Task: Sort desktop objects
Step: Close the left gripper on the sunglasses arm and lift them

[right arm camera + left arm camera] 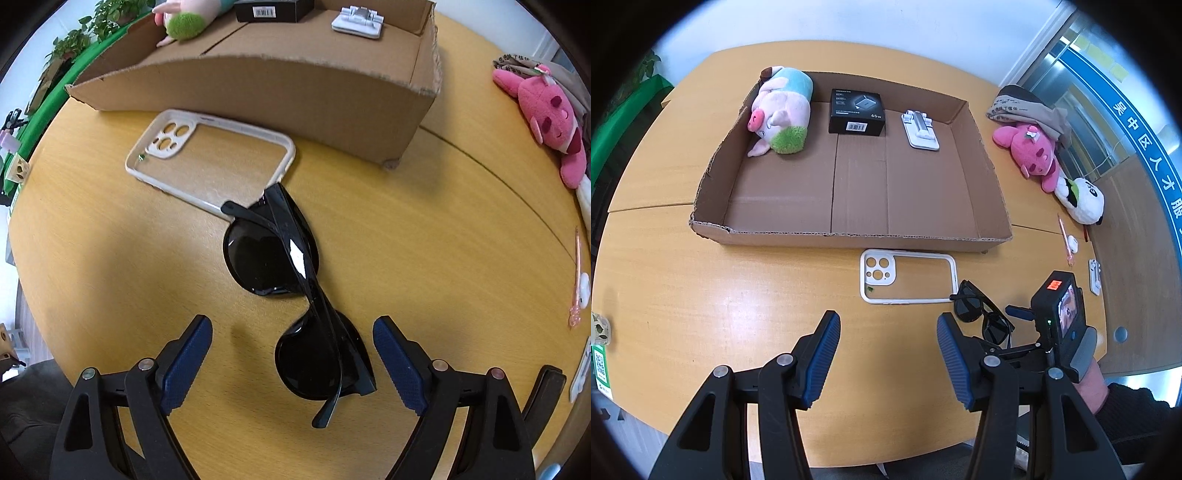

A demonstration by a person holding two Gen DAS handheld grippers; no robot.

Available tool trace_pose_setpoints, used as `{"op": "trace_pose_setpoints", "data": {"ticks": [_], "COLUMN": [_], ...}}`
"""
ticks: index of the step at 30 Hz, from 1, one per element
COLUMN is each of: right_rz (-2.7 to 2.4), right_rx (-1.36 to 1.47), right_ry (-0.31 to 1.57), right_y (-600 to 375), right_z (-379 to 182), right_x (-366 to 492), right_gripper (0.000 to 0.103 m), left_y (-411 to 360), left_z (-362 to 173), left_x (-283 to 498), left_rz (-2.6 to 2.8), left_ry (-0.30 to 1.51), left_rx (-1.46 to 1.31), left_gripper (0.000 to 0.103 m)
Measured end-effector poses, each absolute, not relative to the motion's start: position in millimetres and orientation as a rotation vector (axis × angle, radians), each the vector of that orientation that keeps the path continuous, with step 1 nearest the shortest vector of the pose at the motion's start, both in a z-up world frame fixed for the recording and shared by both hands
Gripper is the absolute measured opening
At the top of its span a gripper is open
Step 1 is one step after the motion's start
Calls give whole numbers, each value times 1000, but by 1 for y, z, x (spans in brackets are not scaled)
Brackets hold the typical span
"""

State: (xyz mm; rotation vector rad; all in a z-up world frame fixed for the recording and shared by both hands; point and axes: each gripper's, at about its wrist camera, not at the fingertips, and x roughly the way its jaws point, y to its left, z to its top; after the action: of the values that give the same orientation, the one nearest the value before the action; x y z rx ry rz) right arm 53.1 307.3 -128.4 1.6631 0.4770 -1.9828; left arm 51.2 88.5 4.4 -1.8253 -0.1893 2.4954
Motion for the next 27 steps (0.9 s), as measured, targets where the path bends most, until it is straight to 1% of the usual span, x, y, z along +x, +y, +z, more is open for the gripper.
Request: {"op": "trace_pose_setpoints", "data": {"ticks": [15, 23, 26, 27], "right_rz": [-1973, -2002, -2020, -2029], "right_rx": [1680, 1606, 1576, 1570], "right_ry": [446, 520, 547, 541], "right_y": [326, 331, 335, 337], "right_z": [-143, -146, -146, -145], "right_x": [50, 58, 62, 62], "right_gripper": [90, 92, 86, 79], "left_y": [95, 105, 109, 110], "left_z": [-2, -22, -30, -33], "left_x": [51, 52, 50, 49], "left_rz": [2474, 2411, 2383, 2373], "left_ry": [-187, -201, -207, -214], "left_rx": [-1841, -1890, -1906, -1911], "left_gripper": [54, 54, 54, 54]}}
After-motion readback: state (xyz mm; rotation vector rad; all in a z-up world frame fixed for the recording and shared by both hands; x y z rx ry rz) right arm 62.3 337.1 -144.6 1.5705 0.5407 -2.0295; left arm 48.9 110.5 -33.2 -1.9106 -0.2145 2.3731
